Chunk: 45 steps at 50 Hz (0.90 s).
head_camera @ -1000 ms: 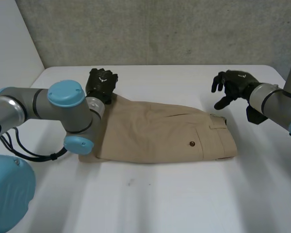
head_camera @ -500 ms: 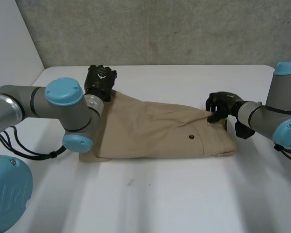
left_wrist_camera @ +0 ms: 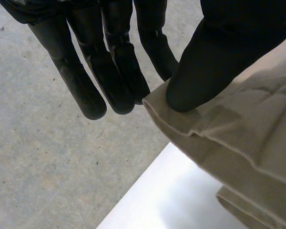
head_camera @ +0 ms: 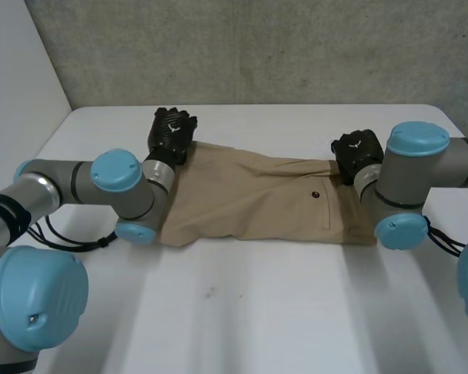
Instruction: Fold the shorts.
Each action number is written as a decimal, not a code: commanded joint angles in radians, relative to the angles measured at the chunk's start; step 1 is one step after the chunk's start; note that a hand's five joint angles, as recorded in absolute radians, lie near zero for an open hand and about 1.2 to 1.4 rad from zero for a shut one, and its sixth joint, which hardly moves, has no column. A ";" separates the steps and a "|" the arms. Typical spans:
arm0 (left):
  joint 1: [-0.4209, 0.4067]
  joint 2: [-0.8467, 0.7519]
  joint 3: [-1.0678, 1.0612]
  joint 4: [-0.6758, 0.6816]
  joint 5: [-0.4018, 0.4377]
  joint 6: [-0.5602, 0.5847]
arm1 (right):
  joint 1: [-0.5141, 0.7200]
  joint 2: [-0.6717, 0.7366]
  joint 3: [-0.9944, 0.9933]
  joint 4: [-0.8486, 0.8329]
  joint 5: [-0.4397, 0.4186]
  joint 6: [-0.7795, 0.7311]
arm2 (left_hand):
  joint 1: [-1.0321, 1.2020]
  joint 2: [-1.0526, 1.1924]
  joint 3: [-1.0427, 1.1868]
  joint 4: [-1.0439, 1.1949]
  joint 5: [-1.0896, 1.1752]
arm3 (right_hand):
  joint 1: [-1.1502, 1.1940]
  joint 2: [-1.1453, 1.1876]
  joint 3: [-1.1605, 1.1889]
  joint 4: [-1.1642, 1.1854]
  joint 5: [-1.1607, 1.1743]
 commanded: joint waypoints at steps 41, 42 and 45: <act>0.005 0.834 -0.958 -0.351 -0.009 -0.541 | -0.185 -0.441 0.749 -0.106 -0.320 0.320 | -0.951 -1.008 -1.000 -1.006 -0.962 | -0.305 -0.520 -0.525 -0.534 -0.472; 0.005 0.833 -0.966 -0.348 -0.006 -0.541 | -0.185 -0.429 0.746 -0.107 -0.320 0.309 | -0.951 -1.008 -1.000 -1.006 -0.962 | -0.299 -0.514 -0.519 -0.528 -0.466; 0.007 0.833 -0.966 -0.346 -0.006 -0.541 | -0.185 -0.385 0.732 -0.118 -0.316 0.254 | -0.953 -1.011 -1.003 -1.008 -0.964 | -0.211 -0.426 -0.431 -0.440 -0.379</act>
